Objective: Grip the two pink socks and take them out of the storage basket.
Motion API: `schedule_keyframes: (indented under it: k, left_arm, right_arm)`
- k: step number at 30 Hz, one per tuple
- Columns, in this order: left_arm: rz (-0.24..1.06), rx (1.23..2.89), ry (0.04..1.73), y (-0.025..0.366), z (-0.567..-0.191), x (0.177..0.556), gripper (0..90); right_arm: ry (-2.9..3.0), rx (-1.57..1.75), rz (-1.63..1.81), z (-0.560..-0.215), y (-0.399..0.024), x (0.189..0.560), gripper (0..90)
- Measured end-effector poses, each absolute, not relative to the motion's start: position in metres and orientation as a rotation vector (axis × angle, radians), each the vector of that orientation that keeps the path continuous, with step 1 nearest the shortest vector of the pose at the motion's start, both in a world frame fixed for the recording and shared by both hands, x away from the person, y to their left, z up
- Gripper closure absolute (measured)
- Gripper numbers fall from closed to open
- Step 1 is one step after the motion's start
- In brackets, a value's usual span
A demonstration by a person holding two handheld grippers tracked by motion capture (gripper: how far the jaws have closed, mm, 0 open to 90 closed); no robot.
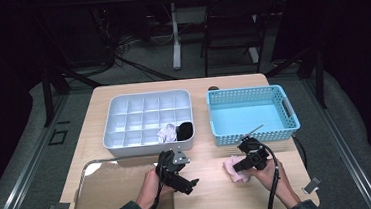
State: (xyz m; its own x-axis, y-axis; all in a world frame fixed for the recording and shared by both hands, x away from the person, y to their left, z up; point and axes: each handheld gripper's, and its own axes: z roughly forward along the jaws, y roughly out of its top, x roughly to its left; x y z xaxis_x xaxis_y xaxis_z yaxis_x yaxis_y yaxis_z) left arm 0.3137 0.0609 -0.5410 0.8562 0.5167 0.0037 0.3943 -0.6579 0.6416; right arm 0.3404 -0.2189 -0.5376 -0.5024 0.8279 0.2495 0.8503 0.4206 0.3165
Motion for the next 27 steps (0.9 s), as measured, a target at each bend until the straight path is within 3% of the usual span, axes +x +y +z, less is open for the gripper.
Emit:
schedule_keyframes:
  k: [10,14,18,27]
  left_arm:
    - [0.182,2.352,0.640,0.047,-0.539,0.311,0.5]
    - [0.171,2.353,0.622,0.037,-0.538,0.310,0.9]
    - [0.133,2.346,0.614,0.027,-0.539,0.310,1.8]
    - [0.084,2.357,0.599,0.009,-0.544,0.310,9.1]
  right_arm:
    - [-2.528,-1.666,-0.836,-0.511,-0.249,0.341,68.9]
    - [-2.522,-1.705,-0.774,-0.518,-0.256,0.344,66.7]
    - [-2.521,-1.667,-0.667,-0.533,-0.249,0.347,67.9]
    - [-2.549,-1.665,-0.665,-0.534,-0.238,0.345,80.0]
